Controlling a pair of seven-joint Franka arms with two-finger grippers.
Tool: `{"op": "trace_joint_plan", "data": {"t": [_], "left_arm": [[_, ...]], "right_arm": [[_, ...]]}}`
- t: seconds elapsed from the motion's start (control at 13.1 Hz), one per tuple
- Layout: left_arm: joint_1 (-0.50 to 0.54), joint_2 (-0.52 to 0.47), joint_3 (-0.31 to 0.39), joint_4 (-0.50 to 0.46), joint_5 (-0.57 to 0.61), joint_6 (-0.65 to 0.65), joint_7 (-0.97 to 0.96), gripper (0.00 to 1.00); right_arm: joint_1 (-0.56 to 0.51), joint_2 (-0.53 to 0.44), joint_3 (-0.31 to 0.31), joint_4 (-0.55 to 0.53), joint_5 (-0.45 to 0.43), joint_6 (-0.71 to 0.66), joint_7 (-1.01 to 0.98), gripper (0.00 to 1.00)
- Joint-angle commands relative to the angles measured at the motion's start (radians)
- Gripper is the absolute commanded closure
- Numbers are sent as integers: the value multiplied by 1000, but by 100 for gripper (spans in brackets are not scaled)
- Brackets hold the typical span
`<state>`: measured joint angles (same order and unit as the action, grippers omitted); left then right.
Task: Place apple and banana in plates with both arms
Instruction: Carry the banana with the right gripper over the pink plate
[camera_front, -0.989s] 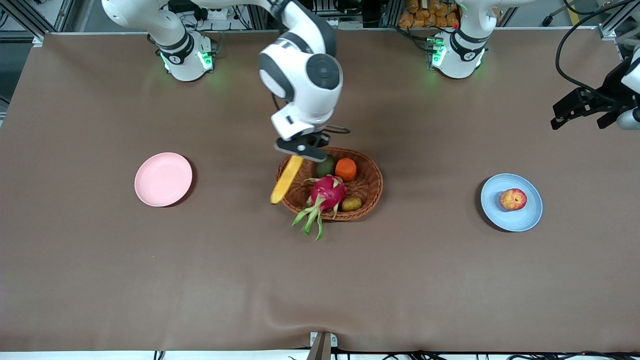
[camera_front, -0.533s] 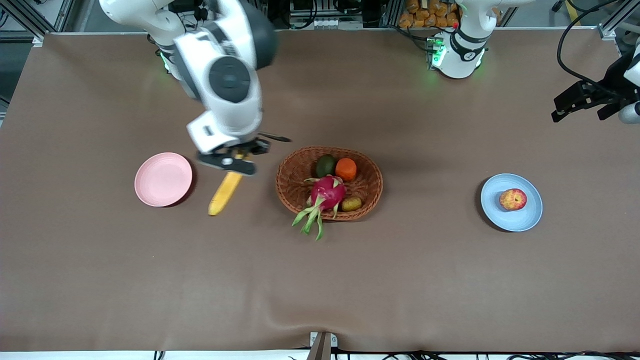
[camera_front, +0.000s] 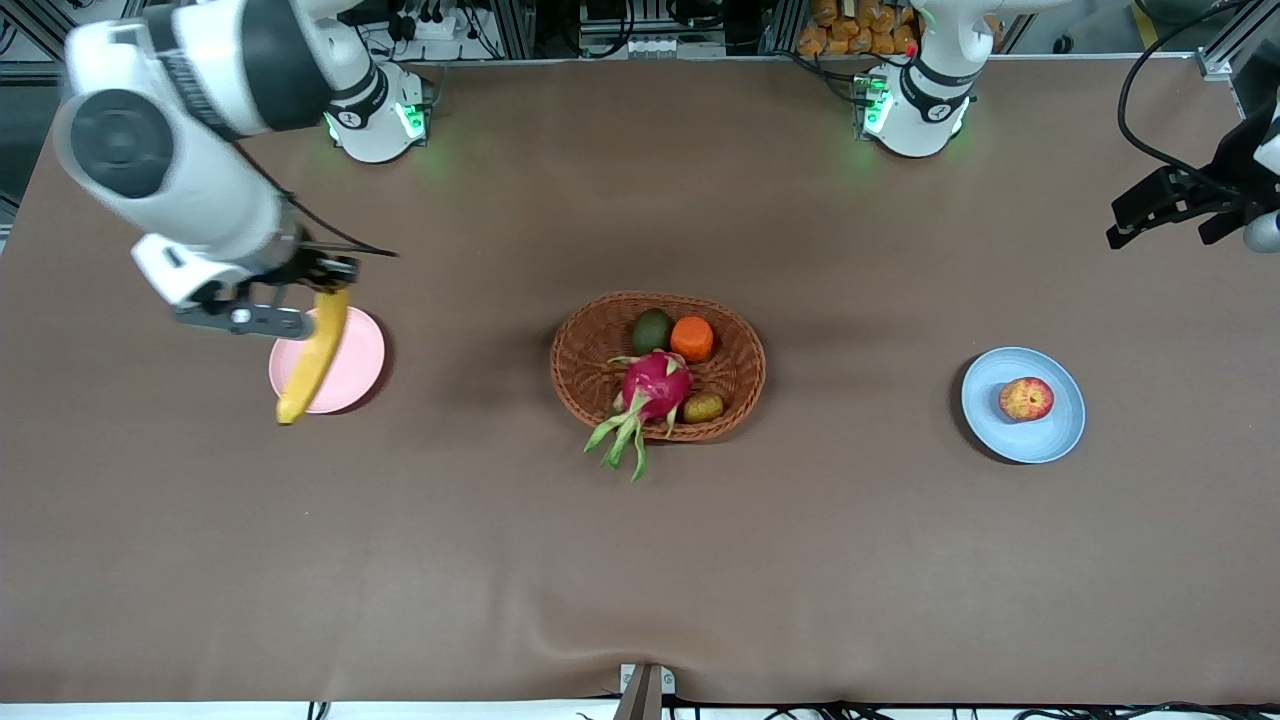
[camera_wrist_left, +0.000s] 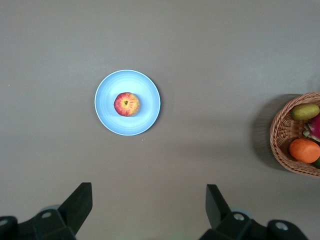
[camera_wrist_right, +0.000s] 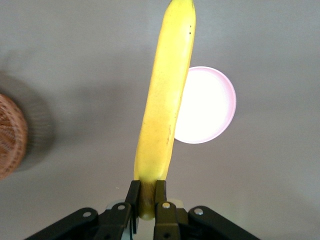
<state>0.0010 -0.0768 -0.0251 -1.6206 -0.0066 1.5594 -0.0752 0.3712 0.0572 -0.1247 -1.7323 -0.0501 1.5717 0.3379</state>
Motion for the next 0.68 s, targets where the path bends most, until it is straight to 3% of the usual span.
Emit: {"op": "trace_joint_plan", "data": {"t": [0.0, 0.46, 0.61], "left_arm": [[5, 23, -6, 39, 7, -19, 2, 0], [-3, 25, -10, 39, 7, -24, 2, 0], [-3, 25, -10, 38, 7, -24, 2, 0]], "right_arm": [[-89, -137, 23, -198, -19, 86, -117, 100], [-207, -186, 23, -490, -17, 290, -211, 100], [-213, -182, 23, -513, -17, 335, -212, 100]]}}
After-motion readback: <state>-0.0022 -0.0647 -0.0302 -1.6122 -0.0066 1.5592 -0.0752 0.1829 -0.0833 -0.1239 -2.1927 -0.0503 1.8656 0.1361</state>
